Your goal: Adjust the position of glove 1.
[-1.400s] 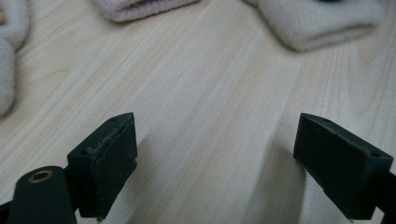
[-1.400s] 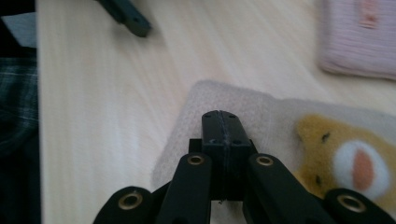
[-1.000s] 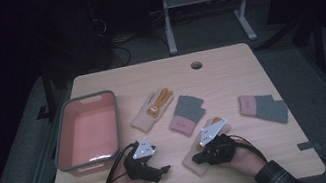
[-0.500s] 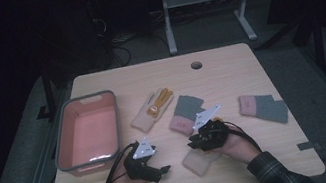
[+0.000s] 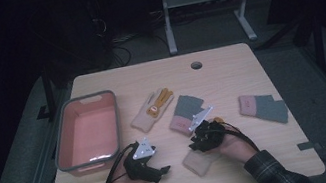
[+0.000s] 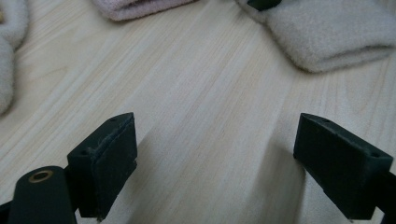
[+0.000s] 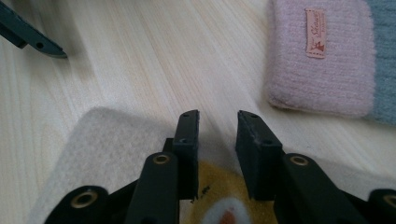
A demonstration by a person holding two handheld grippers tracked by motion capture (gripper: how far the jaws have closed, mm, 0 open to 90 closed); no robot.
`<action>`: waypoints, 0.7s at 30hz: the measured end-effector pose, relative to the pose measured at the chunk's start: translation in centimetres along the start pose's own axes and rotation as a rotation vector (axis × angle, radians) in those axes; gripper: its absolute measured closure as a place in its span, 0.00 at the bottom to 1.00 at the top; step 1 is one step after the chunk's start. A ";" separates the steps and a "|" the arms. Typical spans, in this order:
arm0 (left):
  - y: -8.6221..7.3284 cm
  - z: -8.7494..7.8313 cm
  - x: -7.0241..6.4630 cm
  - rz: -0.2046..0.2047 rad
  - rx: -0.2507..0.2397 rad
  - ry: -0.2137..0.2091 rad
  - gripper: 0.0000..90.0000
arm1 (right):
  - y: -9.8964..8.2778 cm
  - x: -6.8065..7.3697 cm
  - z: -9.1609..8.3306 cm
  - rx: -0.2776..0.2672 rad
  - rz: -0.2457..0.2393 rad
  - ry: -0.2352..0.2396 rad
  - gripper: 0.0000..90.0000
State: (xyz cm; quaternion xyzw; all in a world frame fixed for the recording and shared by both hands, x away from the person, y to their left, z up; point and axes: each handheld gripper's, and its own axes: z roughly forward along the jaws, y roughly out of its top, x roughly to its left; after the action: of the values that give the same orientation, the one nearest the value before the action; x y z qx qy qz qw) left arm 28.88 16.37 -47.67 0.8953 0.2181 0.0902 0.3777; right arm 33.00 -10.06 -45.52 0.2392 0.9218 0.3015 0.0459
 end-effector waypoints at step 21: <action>0.0 0.0 0.0 -0.001 -0.005 0.004 0.14 | 0.2 0.1 -2.2 -0.100 0.035 -0.008 0.97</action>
State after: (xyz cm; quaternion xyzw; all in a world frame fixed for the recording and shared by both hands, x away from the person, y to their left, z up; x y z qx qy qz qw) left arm 28.87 16.34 -47.68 0.8941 0.2191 0.0922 0.3796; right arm 32.45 -11.06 -43.61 0.2541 0.9010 0.3470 0.0564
